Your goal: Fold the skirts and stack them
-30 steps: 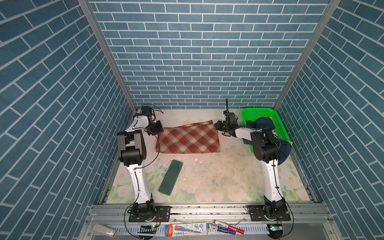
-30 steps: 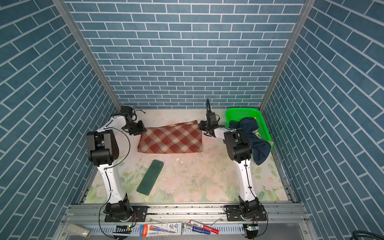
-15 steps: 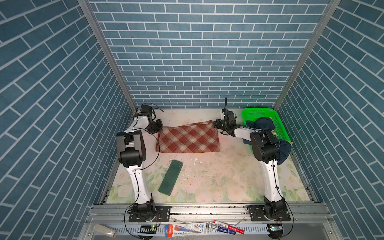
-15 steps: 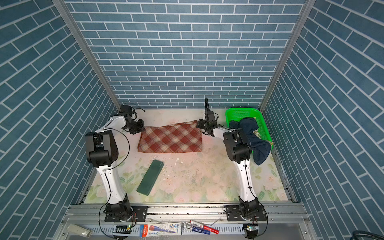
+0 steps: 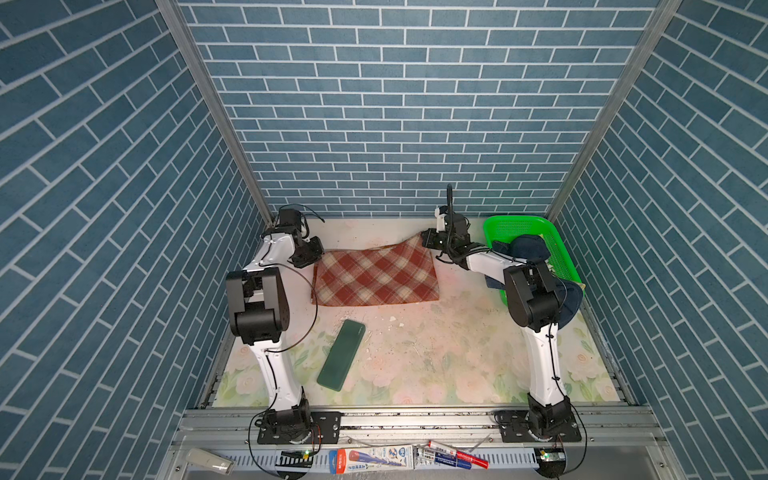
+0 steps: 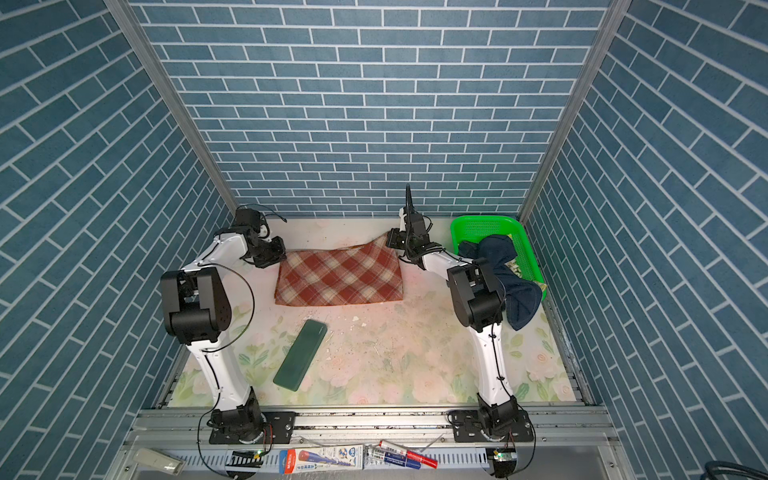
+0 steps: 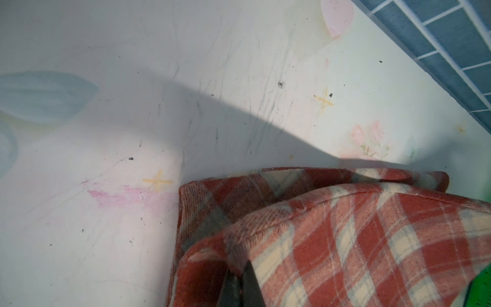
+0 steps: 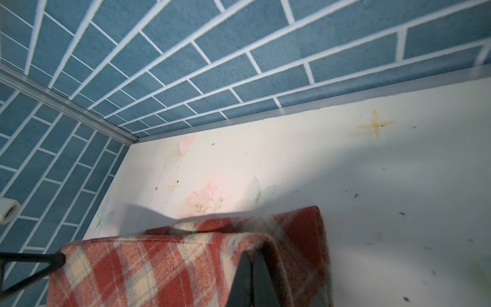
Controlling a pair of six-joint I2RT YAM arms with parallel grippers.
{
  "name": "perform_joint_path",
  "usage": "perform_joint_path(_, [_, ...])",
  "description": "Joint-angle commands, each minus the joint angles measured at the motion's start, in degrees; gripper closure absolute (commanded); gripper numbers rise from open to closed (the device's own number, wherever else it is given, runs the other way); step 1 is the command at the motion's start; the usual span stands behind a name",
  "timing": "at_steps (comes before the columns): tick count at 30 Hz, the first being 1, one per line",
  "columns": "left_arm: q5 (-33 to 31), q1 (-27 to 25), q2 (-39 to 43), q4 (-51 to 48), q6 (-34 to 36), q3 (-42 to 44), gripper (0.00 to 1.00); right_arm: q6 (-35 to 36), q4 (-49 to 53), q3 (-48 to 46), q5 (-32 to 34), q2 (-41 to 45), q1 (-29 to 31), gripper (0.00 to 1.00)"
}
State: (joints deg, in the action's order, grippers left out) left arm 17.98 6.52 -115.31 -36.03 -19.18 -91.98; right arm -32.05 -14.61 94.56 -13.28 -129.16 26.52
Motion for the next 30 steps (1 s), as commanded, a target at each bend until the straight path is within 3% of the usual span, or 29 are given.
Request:
perform_joint_path(1, [-2.6, 0.4, 1.3, 0.4, -0.9, 1.6, 1.00, 1.2, -0.3, 3.6, 1.2, -1.8, 0.2, 1.00])
perform_joint_path(17, [-5.2, 2.3, -4.2, -0.1, -2.7, 1.9, 1.00, 1.8, 9.7, 16.2, 2.7, -10.9, -0.3, 1.00])
perform_joint_path(18, [-5.5, 2.3, -4.5, -0.5, -2.8, 1.5, 0.98, 2.4, 11.0, 17.0, 2.7, -10.9, -0.4, 0.91])
perform_joint_path(19, [-5.6, 2.3, -4.6, -0.8, -2.7, 1.1, 0.90, 2.8, 12.4, 17.7, 3.2, -10.5, -0.4, 0.80])
perform_joint_path(21, [-5.9, 2.3, -4.6, -1.6, -2.4, 0.3, 0.63, 4.0, 14.6, 17.7, 4.0, -9.1, -0.6, 0.58])
perform_joint_path(23, [-6.4, 2.4, -3.0, -1.4, -2.3, 0.5, 0.44, 5.0, 17.7, 17.7, 4.6, -7.3, -0.7, 0.44])
perform_joint_path(25, [-7.8, 2.3, -0.3, -0.3, -2.3, 1.8, 0.25, 6.0, 21.6, 17.4, 4.9, -5.7, -0.8, 0.41])
perform_joint_path(30, [-10.4, 2.3, 2.1, -3.3, -0.8, 1.5, 0.12, 6.3, 25.4, 10.6, 5.2, -0.8, -0.6, 0.39])
